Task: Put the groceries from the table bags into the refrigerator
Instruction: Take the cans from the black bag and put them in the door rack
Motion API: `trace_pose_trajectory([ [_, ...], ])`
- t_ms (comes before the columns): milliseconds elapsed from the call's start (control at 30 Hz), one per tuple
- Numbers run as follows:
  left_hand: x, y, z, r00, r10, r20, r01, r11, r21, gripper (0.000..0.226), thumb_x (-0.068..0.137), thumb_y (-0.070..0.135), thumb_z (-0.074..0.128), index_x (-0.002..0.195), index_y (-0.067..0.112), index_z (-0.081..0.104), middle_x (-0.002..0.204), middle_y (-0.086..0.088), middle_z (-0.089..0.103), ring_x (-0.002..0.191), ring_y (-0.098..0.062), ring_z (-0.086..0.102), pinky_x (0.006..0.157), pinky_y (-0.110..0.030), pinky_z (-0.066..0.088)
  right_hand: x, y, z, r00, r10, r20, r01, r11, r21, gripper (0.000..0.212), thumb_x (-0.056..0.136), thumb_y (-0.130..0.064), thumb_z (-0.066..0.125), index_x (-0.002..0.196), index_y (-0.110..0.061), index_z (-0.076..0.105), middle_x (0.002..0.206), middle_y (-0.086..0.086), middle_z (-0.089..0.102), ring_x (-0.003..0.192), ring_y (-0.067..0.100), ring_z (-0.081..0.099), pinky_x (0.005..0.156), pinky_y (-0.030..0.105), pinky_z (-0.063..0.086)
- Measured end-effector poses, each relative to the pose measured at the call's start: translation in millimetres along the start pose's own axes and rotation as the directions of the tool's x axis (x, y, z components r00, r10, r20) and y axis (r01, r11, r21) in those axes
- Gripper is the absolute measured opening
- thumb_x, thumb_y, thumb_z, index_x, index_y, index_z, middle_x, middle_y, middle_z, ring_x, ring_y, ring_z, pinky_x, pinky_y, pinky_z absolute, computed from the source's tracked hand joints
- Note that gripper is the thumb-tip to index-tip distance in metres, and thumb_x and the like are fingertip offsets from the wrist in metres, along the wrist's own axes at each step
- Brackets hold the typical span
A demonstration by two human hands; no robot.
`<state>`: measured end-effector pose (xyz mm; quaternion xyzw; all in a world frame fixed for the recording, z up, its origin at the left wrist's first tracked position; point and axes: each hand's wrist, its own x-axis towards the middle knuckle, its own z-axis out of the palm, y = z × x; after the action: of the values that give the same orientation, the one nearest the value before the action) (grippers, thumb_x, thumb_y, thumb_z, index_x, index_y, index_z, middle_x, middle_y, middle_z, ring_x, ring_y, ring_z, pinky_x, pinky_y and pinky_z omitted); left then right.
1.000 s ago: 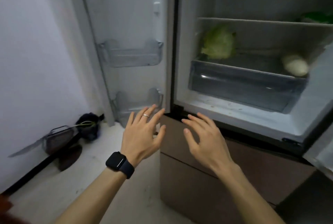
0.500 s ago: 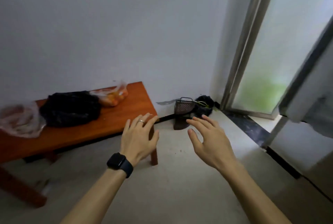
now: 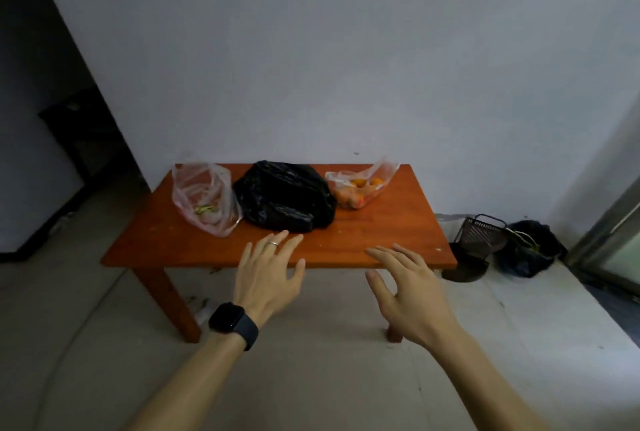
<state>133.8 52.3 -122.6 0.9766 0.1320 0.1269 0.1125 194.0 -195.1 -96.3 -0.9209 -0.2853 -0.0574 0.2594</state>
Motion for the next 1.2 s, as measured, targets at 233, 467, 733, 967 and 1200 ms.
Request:
trace_pose_trajectory([
  [233,75,-76,20,0.999,-0.049,-0.002,0.049,0.999,0.015,0.054,0.094,0.049,0.040,0.145,0.034,0.047,0.150,0.002,0.047,0.139,-0.021,0.040,0.115,-0.043,0.031,99,-8,69,0.996,-0.043,0.073,0.040,0.998,0.047,0.044,0.100,-0.047,0.047,0.142,-0.035,0.051,0.145,-0.014,0.051,0.143,0.012,0.030,0.115,0.035,0.031],
  [467,165,-131,47,0.995,-0.063,0.081,0.060,0.998,0.032,0.053,0.094,0.049,0.039,0.144,0.033,0.047,0.149,0.004,0.046,0.139,-0.019,0.039,0.116,-0.042,0.029,197,0,118,0.992,-0.044,0.116,0.035,0.996,0.077,0.043,0.101,-0.046,0.046,0.142,-0.036,0.049,0.143,-0.015,0.052,0.141,0.011,0.033,0.111,0.031,0.033],
  [733,252,-190,88,0.981,-0.053,0.188,0.048,0.998,0.031,0.049,0.097,0.045,0.045,0.144,0.031,0.048,0.151,0.002,0.044,0.141,-0.022,0.036,0.116,-0.041,0.029,281,8,183,0.972,-0.011,0.234,-0.012,0.995,0.096,0.045,0.101,-0.045,0.047,0.144,-0.032,0.047,0.143,-0.012,0.052,0.140,0.010,0.033,0.110,0.025,0.034],
  [967,366,-234,133,0.941,0.117,0.317,-0.141,0.989,0.053,0.049,0.101,0.041,0.038,0.149,0.029,0.039,0.158,0.001,0.032,0.149,-0.022,0.020,0.123,-0.043,0.013,372,10,250,0.932,0.092,0.351,-0.125,0.990,0.071,0.049,0.102,-0.044,0.043,0.149,-0.028,0.039,0.148,-0.011,0.045,0.141,0.010,0.030,0.111,0.025,0.034],
  [1200,457,-272,179,0.798,0.322,0.510,-0.438,0.890,0.122,0.047,0.101,0.035,0.039,0.147,0.022,0.041,0.155,-0.004,0.037,0.142,-0.027,0.030,0.116,-0.042,0.025,447,23,314,0.829,0.273,0.489,-0.277,0.959,-0.066,0.052,0.104,-0.041,0.037,0.153,-0.023,0.033,0.157,-0.003,0.036,0.147,0.019,0.024,0.115,0.034,0.033],
])
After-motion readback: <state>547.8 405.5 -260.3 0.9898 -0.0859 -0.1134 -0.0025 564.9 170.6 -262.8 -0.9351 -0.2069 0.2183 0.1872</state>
